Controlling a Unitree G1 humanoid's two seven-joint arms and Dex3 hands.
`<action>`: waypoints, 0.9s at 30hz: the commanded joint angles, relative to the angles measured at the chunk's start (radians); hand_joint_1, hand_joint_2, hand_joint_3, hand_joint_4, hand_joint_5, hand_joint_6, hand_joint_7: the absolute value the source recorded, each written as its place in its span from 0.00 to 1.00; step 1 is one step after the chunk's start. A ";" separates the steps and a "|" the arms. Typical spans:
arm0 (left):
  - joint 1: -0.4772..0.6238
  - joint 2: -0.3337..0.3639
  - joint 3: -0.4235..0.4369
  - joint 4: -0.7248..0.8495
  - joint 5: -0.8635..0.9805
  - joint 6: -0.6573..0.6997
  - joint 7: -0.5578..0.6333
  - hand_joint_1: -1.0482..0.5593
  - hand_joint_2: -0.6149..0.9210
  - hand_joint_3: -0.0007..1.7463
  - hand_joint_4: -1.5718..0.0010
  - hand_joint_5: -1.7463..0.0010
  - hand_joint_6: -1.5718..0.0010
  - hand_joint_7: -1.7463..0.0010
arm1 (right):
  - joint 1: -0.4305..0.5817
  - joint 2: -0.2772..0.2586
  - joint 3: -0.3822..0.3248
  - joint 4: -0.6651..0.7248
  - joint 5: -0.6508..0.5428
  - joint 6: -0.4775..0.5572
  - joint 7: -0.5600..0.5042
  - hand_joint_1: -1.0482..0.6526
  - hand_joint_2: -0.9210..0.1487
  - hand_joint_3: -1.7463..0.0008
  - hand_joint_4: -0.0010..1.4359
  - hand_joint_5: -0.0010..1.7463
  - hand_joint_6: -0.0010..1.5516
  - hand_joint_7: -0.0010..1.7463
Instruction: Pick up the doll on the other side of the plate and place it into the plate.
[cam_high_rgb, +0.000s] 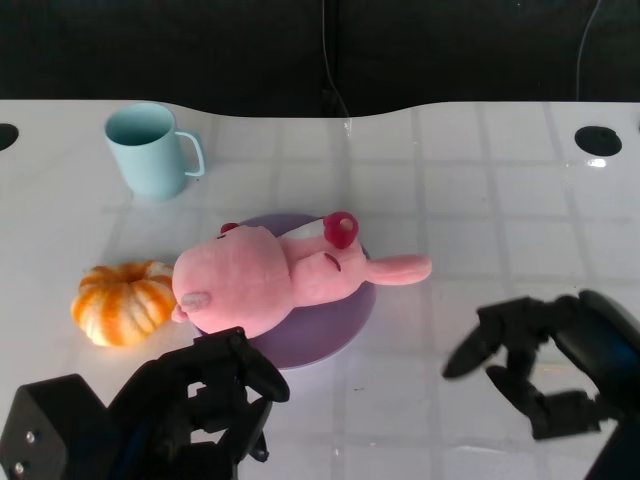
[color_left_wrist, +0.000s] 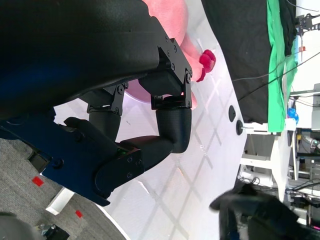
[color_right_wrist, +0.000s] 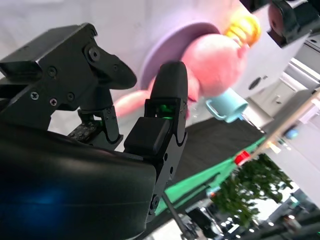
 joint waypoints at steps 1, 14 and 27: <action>0.004 0.020 0.019 -0.012 -0.010 0.005 -0.003 0.43 0.79 0.58 0.59 0.00 0.56 0.23 | 0.033 -0.006 -0.006 -0.018 0.003 0.004 -0.003 0.69 0.54 0.20 0.65 0.94 0.63 0.60; 0.006 0.034 0.031 0.011 -0.010 -0.027 -0.017 0.44 0.80 0.57 0.62 0.00 0.55 0.23 | 0.028 0.042 0.024 0.148 -0.059 -0.112 -0.128 0.68 0.68 0.11 0.67 1.00 0.56 0.86; 0.001 0.029 0.019 0.033 0.017 -0.041 -0.009 0.48 0.77 0.63 0.61 0.00 0.56 0.21 | 0.024 0.027 0.034 0.201 -0.061 -0.159 -0.116 0.68 0.70 0.10 0.66 1.00 0.56 0.85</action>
